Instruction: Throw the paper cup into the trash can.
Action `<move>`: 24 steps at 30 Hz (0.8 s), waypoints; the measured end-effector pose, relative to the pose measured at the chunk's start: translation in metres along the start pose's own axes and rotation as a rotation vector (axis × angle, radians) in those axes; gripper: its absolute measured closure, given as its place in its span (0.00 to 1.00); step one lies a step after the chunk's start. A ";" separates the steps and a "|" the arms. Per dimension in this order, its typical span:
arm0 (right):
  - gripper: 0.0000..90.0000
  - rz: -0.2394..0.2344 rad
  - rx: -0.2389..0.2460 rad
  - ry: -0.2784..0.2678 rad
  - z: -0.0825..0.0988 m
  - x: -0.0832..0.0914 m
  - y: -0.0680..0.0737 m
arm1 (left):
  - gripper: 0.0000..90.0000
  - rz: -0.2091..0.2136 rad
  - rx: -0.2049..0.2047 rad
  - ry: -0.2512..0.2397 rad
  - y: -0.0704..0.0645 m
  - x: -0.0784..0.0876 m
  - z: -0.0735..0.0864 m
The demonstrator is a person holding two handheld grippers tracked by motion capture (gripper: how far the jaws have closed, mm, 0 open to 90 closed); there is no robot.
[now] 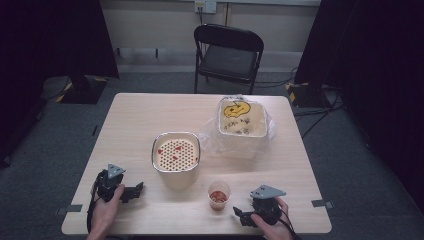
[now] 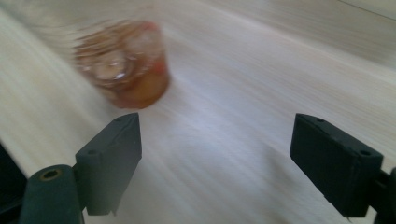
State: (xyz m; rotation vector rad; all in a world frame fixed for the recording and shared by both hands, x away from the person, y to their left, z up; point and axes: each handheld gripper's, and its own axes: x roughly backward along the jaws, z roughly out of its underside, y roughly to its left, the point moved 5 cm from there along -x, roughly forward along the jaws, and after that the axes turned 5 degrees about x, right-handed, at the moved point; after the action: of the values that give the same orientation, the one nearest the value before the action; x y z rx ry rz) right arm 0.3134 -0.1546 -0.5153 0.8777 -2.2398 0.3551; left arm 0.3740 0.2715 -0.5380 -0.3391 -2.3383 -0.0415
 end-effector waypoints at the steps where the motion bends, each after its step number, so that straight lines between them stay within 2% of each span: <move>1: 0.18 -0.013 0.010 -0.003 0.000 0.000 0.004 | 0.00 0.000 0.000 0.000 0.000 0.000 0.000; 7: 0.20 -0.074 0.045 -0.028 -0.008 -0.004 0.021 | 0.00 0.000 0.000 0.000 0.000 0.000 0.000; 11: 0.21 -0.116 0.050 -0.062 -0.017 -0.006 0.030 | 0.00 0.002 -0.002 0.000 0.000 0.000 0.000; 15: 0.21 -0.134 0.043 -0.079 -0.022 -0.010 0.034 | 0.00 0.000 -0.005 0.001 0.000 0.000 0.000; 20: 0.23 -0.131 0.049 -0.092 -0.033 -0.020 0.036 | 0.00 0.000 -0.004 0.000 0.000 0.000 0.000; 24: 0.24 -0.143 0.071 -0.100 -0.041 -0.026 0.039 | 0.00 0.001 -0.002 0.000 0.000 0.000 0.000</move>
State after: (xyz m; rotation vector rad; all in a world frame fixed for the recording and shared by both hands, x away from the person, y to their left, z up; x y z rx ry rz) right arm 0.3216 -0.0943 -0.5043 1.1084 -2.2505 0.3324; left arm 0.3743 0.2715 -0.5381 -0.3418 -2.3385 -0.0429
